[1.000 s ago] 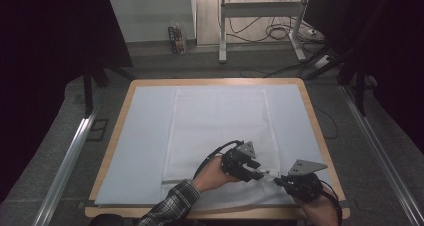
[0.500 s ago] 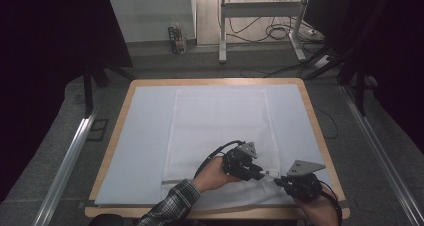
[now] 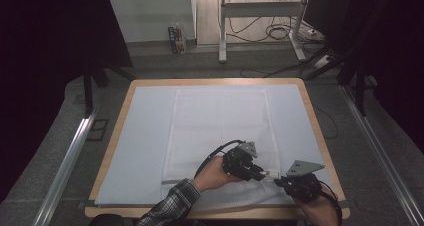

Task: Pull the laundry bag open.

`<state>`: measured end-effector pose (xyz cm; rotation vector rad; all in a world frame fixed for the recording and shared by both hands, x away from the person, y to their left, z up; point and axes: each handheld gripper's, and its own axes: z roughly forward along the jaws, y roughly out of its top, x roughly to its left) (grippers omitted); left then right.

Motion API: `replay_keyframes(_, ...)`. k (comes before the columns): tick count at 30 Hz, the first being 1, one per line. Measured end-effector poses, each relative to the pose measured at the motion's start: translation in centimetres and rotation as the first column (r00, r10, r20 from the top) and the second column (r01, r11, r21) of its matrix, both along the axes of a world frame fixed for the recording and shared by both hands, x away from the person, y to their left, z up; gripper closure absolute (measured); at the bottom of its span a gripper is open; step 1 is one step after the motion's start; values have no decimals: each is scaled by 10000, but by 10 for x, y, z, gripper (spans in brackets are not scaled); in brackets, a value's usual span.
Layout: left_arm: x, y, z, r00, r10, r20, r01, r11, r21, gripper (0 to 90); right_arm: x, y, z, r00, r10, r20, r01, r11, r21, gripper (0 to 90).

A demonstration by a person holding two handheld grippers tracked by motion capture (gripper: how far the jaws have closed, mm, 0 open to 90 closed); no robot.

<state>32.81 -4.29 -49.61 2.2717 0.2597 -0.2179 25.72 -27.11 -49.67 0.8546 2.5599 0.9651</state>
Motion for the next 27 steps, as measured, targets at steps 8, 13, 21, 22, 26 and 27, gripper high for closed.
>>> replay_keyframes(8, 0, 1, 2, 9995, -283, -109, 282, 9996, -66, 671, 0, 0, 0, 10000, -16, 19, 16, 10000, -81, 830)
replay_keyframes(13, 0, 1, 3, 9986, -480, -241, 475, 9986, -214, 689, 0, -1, 0, 9999, -114, 12, 115, 9999, -114, 830)
replay_keyframes(21, -3, -5, 4, 9997, -193, -134, 192, 9998, -62, 703, 0, 0, 0, 10000, -77, 60, 78, 9998, -162, 829)
replay_keyframes(22, -2, -5, 4, 9998, -179, -132, 179, 9998, 0, 703, 0, 0, 0, 10000, -77, 60, 78, 9998, -162, 829)
replay_keyframes(26, 0, -6, 3, 9993, 19, -361, -13, 9999, 158, 682, 0, 0, 0, 9999, -72, 93, 74, 9997, -214, 828)
replay_keyframes(27, 1, -6, 3, 9993, 2, -384, 5, 9998, 178, 682, -1, 1, 0, 9999, -73, 91, 75, 9997, -225, 827)
